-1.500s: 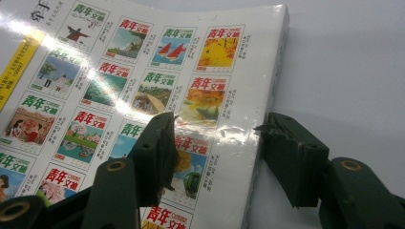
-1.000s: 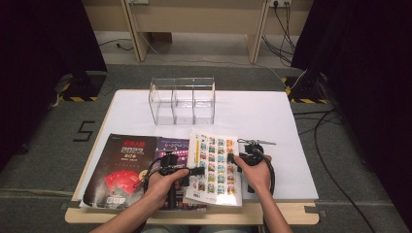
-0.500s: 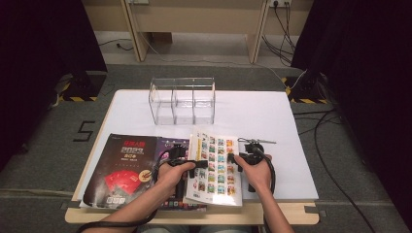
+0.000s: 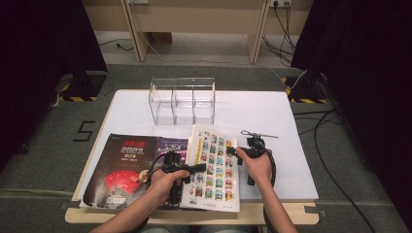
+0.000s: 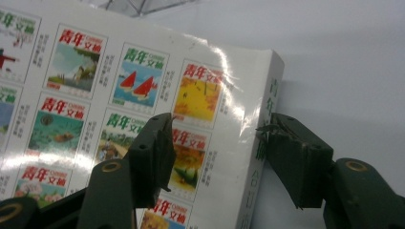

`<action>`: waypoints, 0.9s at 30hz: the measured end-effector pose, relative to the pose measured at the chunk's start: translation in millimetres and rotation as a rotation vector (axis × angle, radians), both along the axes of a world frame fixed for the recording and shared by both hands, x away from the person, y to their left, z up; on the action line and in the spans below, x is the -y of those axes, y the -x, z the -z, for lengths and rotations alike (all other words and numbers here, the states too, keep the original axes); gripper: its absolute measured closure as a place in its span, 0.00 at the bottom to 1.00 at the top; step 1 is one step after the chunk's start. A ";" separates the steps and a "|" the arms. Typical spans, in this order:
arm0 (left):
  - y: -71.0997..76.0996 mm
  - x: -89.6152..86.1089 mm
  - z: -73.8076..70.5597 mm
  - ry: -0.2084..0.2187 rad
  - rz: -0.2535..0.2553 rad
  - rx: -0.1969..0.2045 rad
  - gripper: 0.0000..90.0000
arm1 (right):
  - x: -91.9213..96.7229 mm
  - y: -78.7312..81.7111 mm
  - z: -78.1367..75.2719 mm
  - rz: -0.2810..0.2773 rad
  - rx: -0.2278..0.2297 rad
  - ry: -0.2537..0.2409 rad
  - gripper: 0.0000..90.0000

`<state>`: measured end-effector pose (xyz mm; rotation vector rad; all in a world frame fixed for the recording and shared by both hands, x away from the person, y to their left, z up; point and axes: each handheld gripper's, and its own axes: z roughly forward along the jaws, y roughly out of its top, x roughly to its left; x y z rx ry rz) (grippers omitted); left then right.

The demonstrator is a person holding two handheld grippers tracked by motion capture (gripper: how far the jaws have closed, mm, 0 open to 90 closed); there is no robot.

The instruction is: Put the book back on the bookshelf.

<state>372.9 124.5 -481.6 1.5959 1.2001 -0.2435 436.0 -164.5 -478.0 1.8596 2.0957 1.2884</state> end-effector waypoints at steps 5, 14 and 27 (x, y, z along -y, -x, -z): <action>4.4 -3.8 -0.7 0.015 -0.002 0.021 0.83 | 3.7 -5.2 0.3 -0.014 -0.017 -0.056 0.42; 8.1 -8.2 -1.5 0.045 -0.005 0.033 0.84 | 10.7 -15.9 11.2 -0.031 -0.101 -0.211 0.34; 1.1 -10.6 3.9 0.058 0.022 0.004 0.83 | 4.2 -22.1 15.0 -0.096 -0.139 -0.238 0.36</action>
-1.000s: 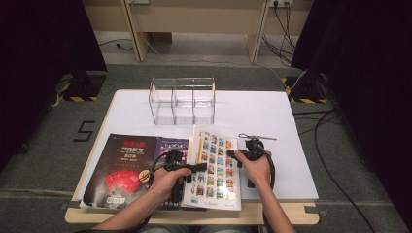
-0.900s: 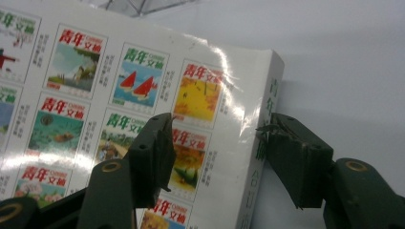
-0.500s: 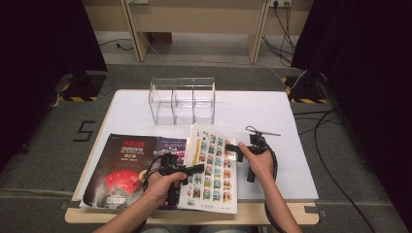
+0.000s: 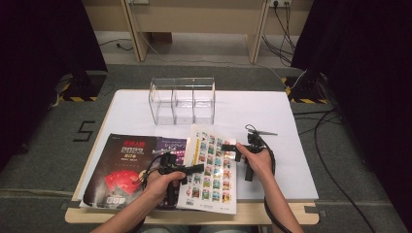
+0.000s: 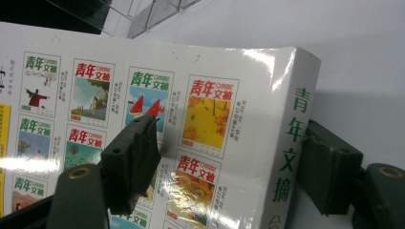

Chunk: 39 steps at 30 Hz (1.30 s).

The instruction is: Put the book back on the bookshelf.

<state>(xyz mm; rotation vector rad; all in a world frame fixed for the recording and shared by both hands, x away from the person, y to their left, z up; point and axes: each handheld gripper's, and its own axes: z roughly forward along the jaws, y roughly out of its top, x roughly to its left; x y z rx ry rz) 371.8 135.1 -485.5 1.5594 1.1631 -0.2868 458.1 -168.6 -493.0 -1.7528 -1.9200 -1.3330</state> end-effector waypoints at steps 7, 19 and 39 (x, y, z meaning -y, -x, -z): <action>-12.6 -3.0 5.6 -0.042 -0.005 -0.124 0.79 | -0.3 1.5 -1.8 -0.017 0.033 0.108 0.61; -16.3 -2.8 3.9 -0.086 0.003 -0.157 0.78 | 5.2 0.8 -9.3 -0.047 0.022 0.008 0.70; -17.5 -7.2 -0.2 -0.134 0.017 -0.159 0.72 | -1.2 6.7 -22.4 -0.045 0.016 -0.047 0.81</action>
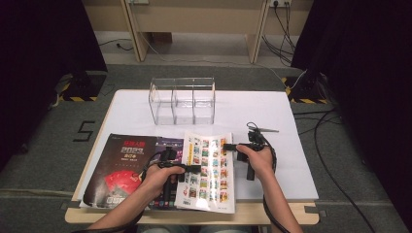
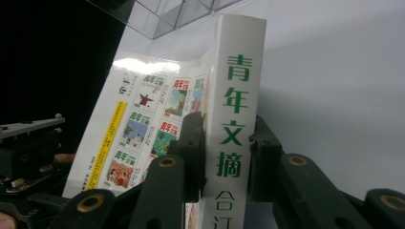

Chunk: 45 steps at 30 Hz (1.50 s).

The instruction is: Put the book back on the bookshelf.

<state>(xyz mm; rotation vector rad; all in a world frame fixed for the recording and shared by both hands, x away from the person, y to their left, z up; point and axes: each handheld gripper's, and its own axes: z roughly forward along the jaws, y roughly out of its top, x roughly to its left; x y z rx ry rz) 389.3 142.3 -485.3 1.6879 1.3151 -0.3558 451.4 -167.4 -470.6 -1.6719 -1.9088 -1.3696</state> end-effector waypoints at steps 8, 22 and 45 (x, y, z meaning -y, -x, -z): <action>11.4 -40.6 -26.6 -0.181 -0.115 0.172 0.44 | -0.5 9.9 -15.0 0.037 0.060 -0.060 0.81; 68.7 -158.0 -27.2 -0.312 -0.334 0.381 0.31 | -14.1 23.8 -40.3 0.043 0.179 -0.025 0.82; 78.5 -168.5 -14.1 -0.325 -0.417 0.465 0.29 | -25.2 45.7 -106.2 0.132 0.479 0.050 0.82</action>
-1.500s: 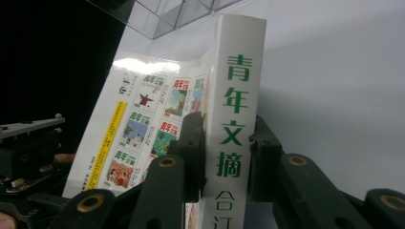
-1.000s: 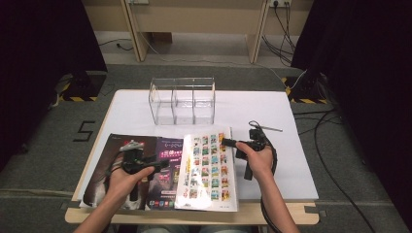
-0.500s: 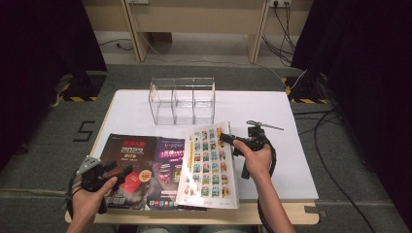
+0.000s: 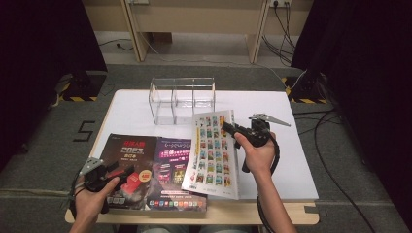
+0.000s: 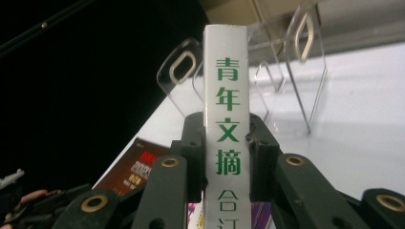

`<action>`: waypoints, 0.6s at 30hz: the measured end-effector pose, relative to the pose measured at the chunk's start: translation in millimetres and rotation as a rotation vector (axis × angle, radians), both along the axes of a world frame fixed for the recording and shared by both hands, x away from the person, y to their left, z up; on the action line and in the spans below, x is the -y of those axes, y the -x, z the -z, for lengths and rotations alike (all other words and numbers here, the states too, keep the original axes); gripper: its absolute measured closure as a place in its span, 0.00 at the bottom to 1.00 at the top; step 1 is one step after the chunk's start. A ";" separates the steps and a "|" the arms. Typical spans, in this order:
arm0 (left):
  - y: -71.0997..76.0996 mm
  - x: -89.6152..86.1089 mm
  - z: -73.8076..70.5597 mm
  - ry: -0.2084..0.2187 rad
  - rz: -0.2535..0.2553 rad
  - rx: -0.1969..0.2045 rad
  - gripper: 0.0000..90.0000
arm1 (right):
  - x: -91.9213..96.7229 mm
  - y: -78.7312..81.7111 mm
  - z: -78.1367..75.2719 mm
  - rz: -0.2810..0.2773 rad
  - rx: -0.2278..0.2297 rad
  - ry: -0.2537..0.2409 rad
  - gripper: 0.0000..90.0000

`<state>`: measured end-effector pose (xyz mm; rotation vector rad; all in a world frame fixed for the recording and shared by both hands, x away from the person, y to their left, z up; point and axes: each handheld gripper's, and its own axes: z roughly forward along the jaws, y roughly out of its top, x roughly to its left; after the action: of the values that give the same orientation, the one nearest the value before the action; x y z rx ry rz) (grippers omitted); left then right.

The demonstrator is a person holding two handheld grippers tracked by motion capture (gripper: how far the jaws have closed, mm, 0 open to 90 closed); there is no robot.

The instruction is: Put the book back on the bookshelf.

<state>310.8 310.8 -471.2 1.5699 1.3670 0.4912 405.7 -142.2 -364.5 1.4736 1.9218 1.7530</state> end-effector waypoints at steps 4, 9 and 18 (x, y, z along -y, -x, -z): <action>-0.3 0.1 0.5 0.001 0.000 0.002 0.29 | -3.6 0.7 -13.4 0.033 0.061 0.028 0.82; -0.3 -0.6 0.2 0.001 -0.001 0.006 0.28 | -9.4 -2.9 -26.9 0.060 0.113 0.046 0.82; -0.8 -4.1 1.6 0.008 -0.011 0.001 0.28 | -20.5 -10.8 -44.5 0.104 0.188 0.067 0.82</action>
<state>311.6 315.0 -472.9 1.5556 1.3760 0.4924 416.5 -121.7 -319.9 1.3102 1.7600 1.6983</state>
